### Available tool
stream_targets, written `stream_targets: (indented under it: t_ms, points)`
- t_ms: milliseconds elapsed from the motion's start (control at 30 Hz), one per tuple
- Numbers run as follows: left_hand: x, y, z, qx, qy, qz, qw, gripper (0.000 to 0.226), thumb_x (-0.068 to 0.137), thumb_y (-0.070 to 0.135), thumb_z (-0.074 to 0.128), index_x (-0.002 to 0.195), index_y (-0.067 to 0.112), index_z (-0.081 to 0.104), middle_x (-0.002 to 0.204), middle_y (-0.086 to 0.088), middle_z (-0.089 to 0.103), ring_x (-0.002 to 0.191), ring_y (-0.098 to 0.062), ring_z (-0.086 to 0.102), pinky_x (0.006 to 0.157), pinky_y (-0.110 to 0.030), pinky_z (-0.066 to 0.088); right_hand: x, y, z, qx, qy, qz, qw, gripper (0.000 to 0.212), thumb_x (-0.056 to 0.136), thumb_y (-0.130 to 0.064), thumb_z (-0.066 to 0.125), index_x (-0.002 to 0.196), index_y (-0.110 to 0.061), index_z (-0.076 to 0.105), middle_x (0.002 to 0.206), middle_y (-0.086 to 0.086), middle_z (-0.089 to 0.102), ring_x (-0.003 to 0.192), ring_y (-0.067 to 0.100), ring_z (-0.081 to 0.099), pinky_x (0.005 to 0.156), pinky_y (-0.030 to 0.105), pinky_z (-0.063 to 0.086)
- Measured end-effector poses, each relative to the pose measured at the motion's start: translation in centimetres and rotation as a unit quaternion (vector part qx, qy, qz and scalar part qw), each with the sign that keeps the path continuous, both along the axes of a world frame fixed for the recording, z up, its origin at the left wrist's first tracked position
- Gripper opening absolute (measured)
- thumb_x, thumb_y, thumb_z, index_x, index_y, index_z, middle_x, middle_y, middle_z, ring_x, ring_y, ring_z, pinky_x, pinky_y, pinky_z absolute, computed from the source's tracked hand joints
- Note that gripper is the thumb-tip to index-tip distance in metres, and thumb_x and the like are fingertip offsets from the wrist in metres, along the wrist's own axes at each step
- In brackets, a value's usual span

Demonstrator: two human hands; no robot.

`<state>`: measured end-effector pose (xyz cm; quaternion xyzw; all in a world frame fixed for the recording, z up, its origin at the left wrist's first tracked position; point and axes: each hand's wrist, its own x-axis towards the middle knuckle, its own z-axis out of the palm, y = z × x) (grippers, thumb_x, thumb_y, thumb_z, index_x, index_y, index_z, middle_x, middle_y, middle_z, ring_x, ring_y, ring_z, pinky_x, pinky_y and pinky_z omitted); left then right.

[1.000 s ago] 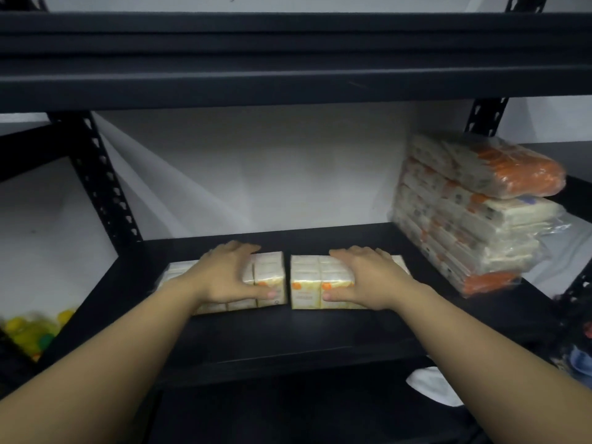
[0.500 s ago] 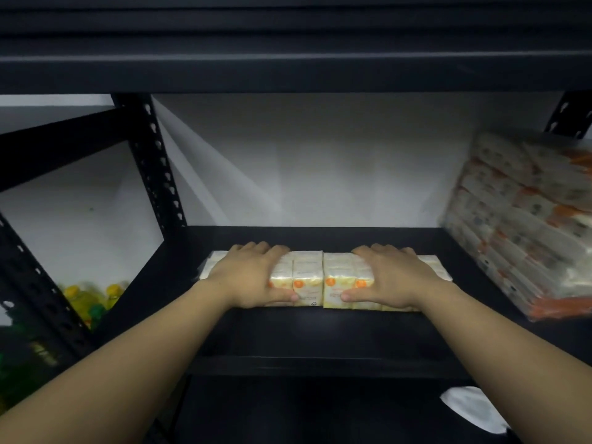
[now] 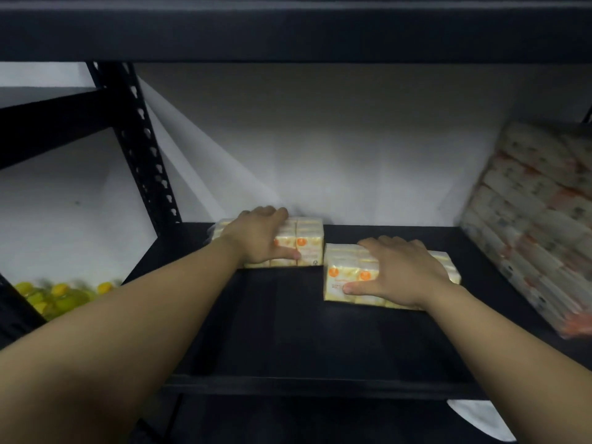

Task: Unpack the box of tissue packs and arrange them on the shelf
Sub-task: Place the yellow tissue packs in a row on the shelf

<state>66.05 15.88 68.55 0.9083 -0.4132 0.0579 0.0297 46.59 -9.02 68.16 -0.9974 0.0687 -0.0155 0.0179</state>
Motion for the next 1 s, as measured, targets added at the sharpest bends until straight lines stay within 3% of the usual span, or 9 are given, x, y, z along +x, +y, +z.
stream_targets:
  t_ms: [133, 467, 567, 667, 800, 900, 1000]
  points:
    - [2.7, -1.3, 0.0, -0.023, -0.076, -0.004, 0.997, 0.092, 0.075, 0.088, 0.058, 0.145, 0.029, 0.050, 0.131, -0.005, 0.042, 0.119, -0.025, 0.038, 0.106, -0.045, 0.034, -0.1, -0.1, -0.2, -0.004, -0.002, -0.002, 1.000, 0.108, 0.057, -0.108, 0.032, 0.144, -0.044, 0.040, 0.124, -0.014, 0.056, 0.113, 0.016, 0.053, 0.099, 0.043, 0.040]
    - [3.9, -3.2, -1.0, -0.047, -0.133, 0.012, 0.990, 0.080, 0.078, 0.078, 0.065, 0.129, 0.018, 0.049, 0.130, -0.005, 0.050, 0.116, -0.026, 0.047, 0.098, -0.043, 0.041, -0.2, 0.0, -0.2, -0.015, 0.003, -0.009, 1.000, 0.109, 0.057, -0.108, 0.031, 0.145, -0.044, 0.037, 0.126, -0.014, 0.054, 0.116, 0.017, 0.052, 0.101, 0.044, 0.039]
    - [3.0, -3.1, -0.8, -0.050, -0.110, 0.029, 0.992, 0.076, 0.080, 0.076, 0.065, 0.131, 0.022, 0.052, 0.130, -0.004, 0.050, 0.116, -0.025, 0.047, 0.097, -0.041, 0.043, -0.4, 0.3, -0.1, -0.018, 0.002, -0.009, 1.000, 0.107, 0.058, -0.107, 0.032, 0.144, -0.044, 0.037, 0.127, -0.013, 0.055, 0.116, 0.017, 0.052, 0.100, 0.044, 0.039]
    - [2.0, -2.0, -0.7, -0.077, -0.041, 0.027, 0.996, 0.076, 0.089, 0.071, 0.059, 0.146, 0.022, 0.049, 0.140, -0.003, 0.052, 0.125, -0.025, 0.048, 0.107, -0.042, 0.040, -0.8, 0.8, 0.0, -0.017, 0.000, -0.006, 1.000, 0.106, 0.061, -0.106, 0.034, 0.145, -0.042, 0.034, 0.130, -0.012, 0.054, 0.117, 0.018, 0.052, 0.100, 0.044, 0.038]
    - [0.4, 2.0, -0.7, -0.171, 0.014, 0.024, 0.985, 0.062, 0.106, 0.043, 0.050, 0.160, 0.017, 0.033, 0.160, -0.008, 0.044, 0.148, -0.026, 0.038, 0.129, -0.047, 0.013, -0.7, 2.3, 0.6, 0.007, -0.010, -0.009, 1.000, 0.093, 0.064, -0.100, 0.048, 0.134, -0.039, 0.036, 0.115, -0.011, 0.057, 0.105, 0.018, 0.054, 0.098, 0.044, 0.039]
    - [-1.1, 6.5, -2.5, -0.272, -0.028, 0.100, 0.957, 0.055, 0.104, 0.033, 0.058, 0.152, 0.009, 0.044, 0.152, -0.012, 0.050, 0.140, -0.030, 0.043, 0.123, -0.047, 0.027, 0.7, 4.3, 0.9, 0.011, -0.015, 0.004, 1.000, 0.087, 0.064, -0.100, 0.050, 0.124, -0.039, 0.036, 0.110, -0.010, 0.057, 0.101, 0.018, 0.055, 0.097, 0.045, 0.040]
    - [-1.6, 10.1, -5.3, -0.219, 0.036, 0.224, 0.949, 0.065, 0.099, 0.045, 0.061, 0.151, 0.010, 0.043, 0.152, -0.014, 0.047, 0.139, -0.033, 0.043, 0.122, -0.053, 0.030, 2.9, 6.8, 0.7, 0.008, -0.018, 0.030, 0.999, 0.094, 0.068, -0.098, 0.049, 0.139, -0.039, 0.034, 0.127, -0.006, 0.057, 0.115, 0.022, 0.053, 0.101, 0.047, 0.039]
